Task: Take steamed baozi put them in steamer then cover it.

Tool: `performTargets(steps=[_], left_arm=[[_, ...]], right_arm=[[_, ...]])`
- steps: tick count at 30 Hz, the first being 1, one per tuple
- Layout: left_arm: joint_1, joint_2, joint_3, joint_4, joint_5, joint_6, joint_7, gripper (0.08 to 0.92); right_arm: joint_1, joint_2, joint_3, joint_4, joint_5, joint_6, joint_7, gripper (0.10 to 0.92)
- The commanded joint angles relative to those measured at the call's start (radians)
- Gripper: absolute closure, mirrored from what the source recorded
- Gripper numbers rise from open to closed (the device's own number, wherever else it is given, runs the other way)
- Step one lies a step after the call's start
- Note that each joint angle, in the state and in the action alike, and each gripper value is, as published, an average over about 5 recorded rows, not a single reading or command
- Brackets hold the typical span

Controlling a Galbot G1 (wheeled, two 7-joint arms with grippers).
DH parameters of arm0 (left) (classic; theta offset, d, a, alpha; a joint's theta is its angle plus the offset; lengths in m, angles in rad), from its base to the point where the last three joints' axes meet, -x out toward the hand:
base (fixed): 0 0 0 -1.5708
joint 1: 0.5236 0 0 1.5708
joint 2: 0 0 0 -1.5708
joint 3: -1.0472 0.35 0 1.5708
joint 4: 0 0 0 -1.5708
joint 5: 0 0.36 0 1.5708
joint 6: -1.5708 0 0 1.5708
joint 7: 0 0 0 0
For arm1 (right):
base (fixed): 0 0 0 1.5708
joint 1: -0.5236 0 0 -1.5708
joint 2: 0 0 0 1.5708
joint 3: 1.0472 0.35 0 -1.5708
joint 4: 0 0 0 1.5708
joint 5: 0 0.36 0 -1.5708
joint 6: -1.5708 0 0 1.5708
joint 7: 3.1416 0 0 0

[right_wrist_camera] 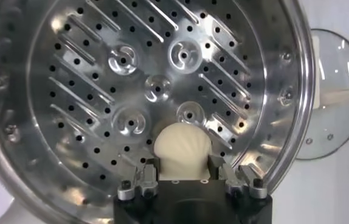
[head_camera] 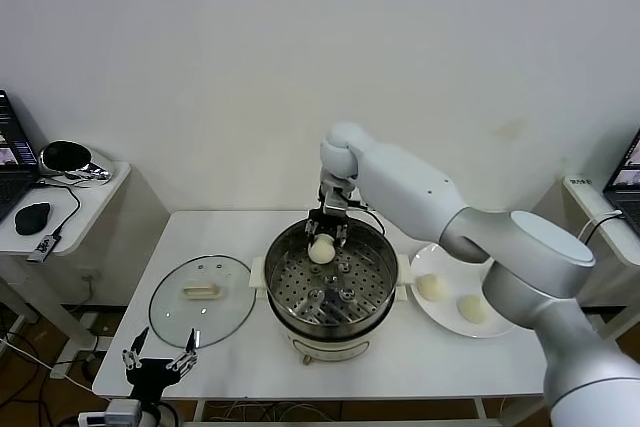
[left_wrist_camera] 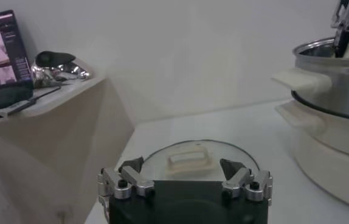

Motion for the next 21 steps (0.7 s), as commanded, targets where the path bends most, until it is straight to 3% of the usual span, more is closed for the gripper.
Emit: performTargets(steps=[1, 9, 13, 16, 21], left_arm=[[0.001, 0.001, 0.001, 0.004, 0.0, 0.001, 0.0, 0.177], [-0.004, 0.0, 0.008, 0.015, 0.004, 0.001, 0.0, 0.177], [-0.007, 0.003, 0.012, 0.02, 0.006, 0.003, 0.002, 0.177], [-0.006, 0.008, 0.014, 0.02, 0.006, 0.006, 0.004, 0.177], [-0.005, 0.018, 0.018, 0.017, 0.004, 0.01, 0.007, 0.177]], right_arm=[[-0.009, 0.009, 0.009, -0.021, -0.009, 0.005, 0.013, 0.477], [0.033, -0.031, 0.002, 0.0, 0.144, -0.026, -0.024, 0.253], [0.062, -0.099, -0.007, 0.086, 0.223, -0.105, -0.056, 0.207], [0.098, -0.19, -0.013, 0.221, 0.302, -0.226, -0.067, 0.203], [0.2, -0.431, -0.066, 0.478, 0.349, -0.571, -0.016, 0.203]])
